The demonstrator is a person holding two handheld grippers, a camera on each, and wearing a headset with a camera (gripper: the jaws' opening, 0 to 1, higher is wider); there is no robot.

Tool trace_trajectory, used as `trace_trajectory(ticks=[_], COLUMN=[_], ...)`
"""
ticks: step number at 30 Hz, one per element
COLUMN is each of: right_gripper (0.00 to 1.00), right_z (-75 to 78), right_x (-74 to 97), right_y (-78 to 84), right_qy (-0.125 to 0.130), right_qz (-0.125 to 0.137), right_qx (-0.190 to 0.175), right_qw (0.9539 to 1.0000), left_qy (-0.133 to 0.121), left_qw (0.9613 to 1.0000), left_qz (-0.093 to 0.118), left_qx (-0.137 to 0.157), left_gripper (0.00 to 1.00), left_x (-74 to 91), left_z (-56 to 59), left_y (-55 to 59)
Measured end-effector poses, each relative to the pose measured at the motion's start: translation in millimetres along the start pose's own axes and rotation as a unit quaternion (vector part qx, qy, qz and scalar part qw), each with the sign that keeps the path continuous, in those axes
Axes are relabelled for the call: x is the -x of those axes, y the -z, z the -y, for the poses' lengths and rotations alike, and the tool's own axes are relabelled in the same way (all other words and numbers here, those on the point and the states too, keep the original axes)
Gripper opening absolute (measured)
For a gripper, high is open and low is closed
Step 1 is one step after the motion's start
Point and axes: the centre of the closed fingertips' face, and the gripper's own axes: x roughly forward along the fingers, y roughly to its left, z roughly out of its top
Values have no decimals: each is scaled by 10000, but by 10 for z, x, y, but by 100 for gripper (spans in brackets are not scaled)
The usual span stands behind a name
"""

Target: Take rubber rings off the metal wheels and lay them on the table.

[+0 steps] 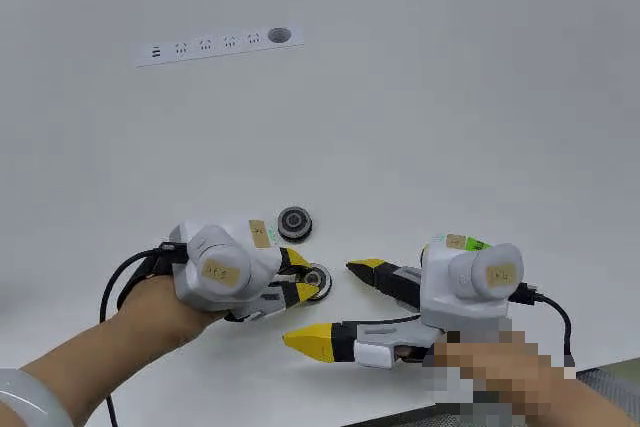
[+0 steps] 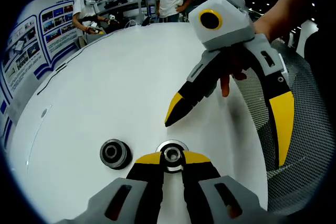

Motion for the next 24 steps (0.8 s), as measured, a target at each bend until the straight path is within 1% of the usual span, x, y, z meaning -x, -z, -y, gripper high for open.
trace_trajectory(ticks=[5,12,17,24], right_gripper=[87,86,85,84], right_z=[-4,3,13,8], right_x=[-16,-40,-49,-82], right_y=[-39,-45,-88,-105], right_qy=[-60,-138,-176,-282], right_qz=[17,-37,22,-15], right_qx=[-161,-426,-736,-1035], right_qw=[9999,9990,9971,9942], left_qy=[11,31,46,65], left_qw=[10000,10000,10000,9999], left_qz=[6,30,47,65], left_qx=[-14,-31,-47,-70], left_gripper=[13,13,13,13], left_x=[-1,-1,2,2], left_z=[-4,-4,-6,-7], left_y=[1,3,8,11])
